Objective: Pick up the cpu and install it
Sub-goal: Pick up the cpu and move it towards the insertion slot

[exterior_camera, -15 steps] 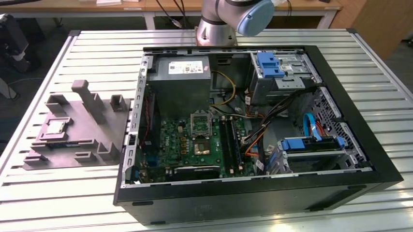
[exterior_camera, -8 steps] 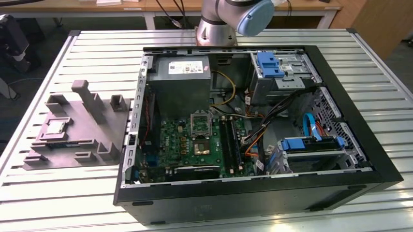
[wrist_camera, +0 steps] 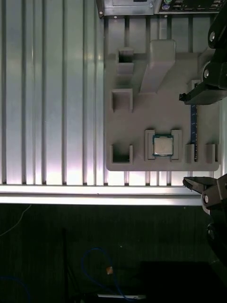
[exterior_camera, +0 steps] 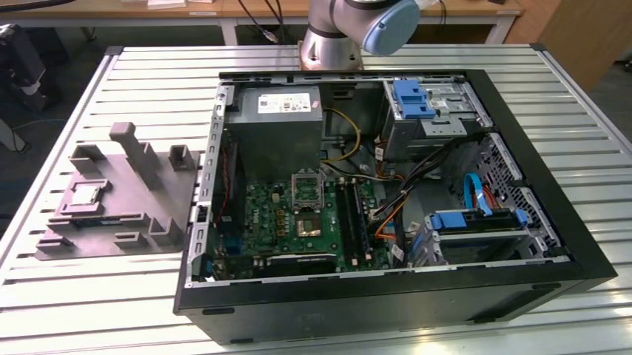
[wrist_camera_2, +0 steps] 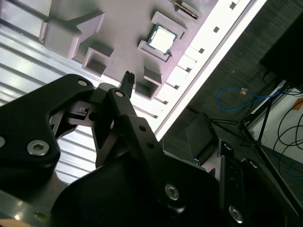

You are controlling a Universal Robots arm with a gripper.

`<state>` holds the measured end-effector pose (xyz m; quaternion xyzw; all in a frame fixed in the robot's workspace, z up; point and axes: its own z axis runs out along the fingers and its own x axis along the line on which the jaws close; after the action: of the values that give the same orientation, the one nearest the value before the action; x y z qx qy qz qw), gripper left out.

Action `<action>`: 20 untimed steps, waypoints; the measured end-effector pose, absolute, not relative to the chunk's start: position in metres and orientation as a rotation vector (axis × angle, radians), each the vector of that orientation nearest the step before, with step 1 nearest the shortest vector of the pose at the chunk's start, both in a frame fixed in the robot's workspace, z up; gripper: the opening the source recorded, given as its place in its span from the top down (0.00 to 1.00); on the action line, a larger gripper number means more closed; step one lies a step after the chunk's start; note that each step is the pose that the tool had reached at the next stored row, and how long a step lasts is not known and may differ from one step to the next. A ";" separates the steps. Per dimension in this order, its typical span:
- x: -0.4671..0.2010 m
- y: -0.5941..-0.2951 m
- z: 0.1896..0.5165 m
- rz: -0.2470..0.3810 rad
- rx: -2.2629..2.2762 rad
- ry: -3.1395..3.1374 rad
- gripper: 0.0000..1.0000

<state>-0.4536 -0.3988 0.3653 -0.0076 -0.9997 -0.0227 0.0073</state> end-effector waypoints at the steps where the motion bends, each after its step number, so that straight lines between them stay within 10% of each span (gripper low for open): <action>1: -0.454 -0.399 0.365 -0.071 -0.024 -3.126 0.29; 20: -0.454 -0.399 0.361 -0.071 -0.024 -3.126 0.29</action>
<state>-0.4536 -0.3988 0.3607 -0.0076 -0.9997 -0.0227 0.0071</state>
